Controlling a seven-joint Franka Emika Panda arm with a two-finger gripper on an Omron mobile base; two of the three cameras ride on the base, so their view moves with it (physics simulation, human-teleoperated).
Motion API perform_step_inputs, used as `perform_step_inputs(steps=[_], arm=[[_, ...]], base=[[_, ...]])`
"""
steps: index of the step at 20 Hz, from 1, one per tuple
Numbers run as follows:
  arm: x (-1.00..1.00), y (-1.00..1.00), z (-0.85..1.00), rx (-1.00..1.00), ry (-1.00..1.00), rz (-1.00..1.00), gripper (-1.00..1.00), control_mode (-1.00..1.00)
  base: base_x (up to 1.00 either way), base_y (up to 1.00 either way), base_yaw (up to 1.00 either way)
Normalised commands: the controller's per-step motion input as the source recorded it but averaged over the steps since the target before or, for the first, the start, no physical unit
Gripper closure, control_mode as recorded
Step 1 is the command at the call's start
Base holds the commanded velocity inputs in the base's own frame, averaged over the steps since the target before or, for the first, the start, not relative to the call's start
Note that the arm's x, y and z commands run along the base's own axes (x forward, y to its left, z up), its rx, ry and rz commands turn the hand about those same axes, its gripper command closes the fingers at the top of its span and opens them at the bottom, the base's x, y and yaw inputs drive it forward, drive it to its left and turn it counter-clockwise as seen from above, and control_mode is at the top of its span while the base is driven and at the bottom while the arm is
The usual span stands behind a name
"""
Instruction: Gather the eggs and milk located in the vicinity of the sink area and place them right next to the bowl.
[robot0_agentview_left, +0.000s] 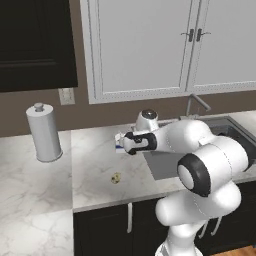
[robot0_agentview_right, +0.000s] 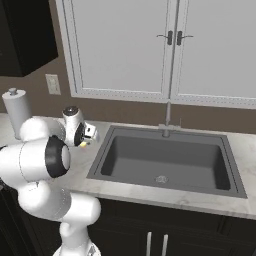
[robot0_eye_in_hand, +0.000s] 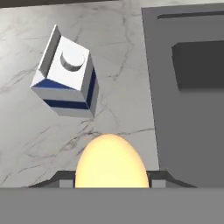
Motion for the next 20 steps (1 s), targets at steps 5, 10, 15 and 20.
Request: perform_step_inputs(steps=[5, 10, 15, 20], arm=[[-0.08, -0.91, 0.49, -0.02, -0.02, 0.04, 1.0, -1.0], [-0.02, -0.79, 0.14, 0.0, 0.01, 0.0, 1.0, -1.0], [-0.18, -0.16, 0.46, -0.11, 0.0, -0.01, 1.0, -1.0], [-0.41, -0.01, 0.65, -0.04, 0.0, -0.03, 1.0, -1.0]], base=[[0.0, 0.0, 0.0], [0.0, 0.0, 0.0], [0.0, 0.0, 0.0], [0.0, 0.0, 0.0]])
